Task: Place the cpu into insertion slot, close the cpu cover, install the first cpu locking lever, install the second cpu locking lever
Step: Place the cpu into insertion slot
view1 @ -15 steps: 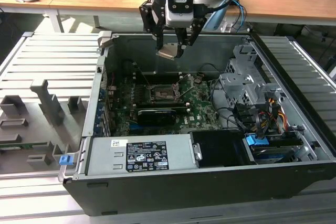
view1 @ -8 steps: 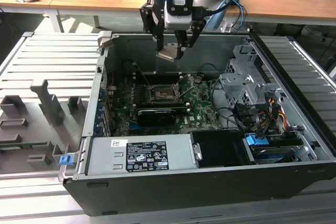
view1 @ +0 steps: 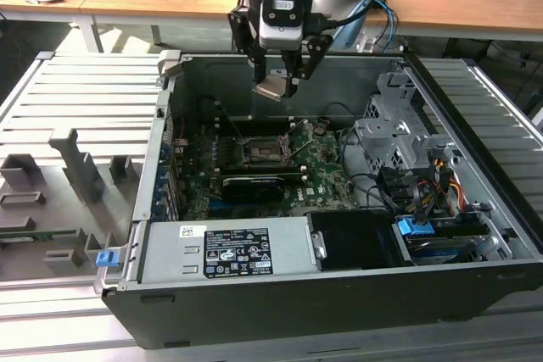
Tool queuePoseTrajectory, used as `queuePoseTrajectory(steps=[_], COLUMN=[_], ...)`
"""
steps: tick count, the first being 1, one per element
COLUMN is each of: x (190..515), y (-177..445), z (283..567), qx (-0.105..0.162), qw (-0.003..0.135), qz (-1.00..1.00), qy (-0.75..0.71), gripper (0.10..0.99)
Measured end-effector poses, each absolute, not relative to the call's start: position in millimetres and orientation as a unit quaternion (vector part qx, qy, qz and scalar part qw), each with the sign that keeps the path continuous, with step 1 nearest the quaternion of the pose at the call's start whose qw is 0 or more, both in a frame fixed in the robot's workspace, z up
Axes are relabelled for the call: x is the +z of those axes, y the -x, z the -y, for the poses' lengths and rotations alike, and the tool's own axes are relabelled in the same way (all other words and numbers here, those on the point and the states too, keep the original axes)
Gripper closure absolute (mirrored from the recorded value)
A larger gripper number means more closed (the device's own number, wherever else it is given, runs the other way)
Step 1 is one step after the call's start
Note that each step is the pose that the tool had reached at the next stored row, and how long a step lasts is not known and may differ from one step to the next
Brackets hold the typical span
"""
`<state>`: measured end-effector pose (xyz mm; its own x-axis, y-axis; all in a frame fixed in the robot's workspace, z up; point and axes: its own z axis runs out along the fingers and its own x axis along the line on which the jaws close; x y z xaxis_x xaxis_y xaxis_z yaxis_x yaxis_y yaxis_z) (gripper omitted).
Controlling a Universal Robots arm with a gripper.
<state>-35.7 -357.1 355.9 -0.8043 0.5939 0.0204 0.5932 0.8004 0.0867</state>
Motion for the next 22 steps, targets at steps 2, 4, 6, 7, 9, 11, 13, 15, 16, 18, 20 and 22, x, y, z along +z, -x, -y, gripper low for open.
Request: queuePoseTrajectory(steps=[2,4,6,7,9,11,13,15,16,18,20,22], x=[355.8,355.5,355.3,355.2,354.9,354.6,354.5,354.4,354.3,354.2,354.0,353.8], y=[35.7,35.7,35.7,35.7,35.7,35.7,35.7,35.7,35.7,35.7,35.7,35.7], z=[357.1,357.1,357.1,357.1,357.1,357.1,357.1,357.1,357.1,357.1,357.1,357.1], qx=[0.044,0.044,0.044,0.044,0.044,0.044,0.044,0.044,0.044,0.044,0.044,0.044], qw=[0.004,0.005,0.005,0.005,0.006,0.006,0.006,0.006,0.006,0.007,0.007,0.007], qz=[-0.947,-0.944,-0.942,-0.94,-0.937,-0.934,-0.932,-0.93,-0.929,-0.928,-0.926,-0.924], qy=[-0.319,-0.327,-0.333,-0.337,-0.347,-0.356,-0.36,-0.364,-0.366,-0.37,-0.374,-0.38], gripper=[0.545,0.545,0.545,0.545,0.545,0.545,0.545,0.545,0.545,0.545,0.545,0.545])
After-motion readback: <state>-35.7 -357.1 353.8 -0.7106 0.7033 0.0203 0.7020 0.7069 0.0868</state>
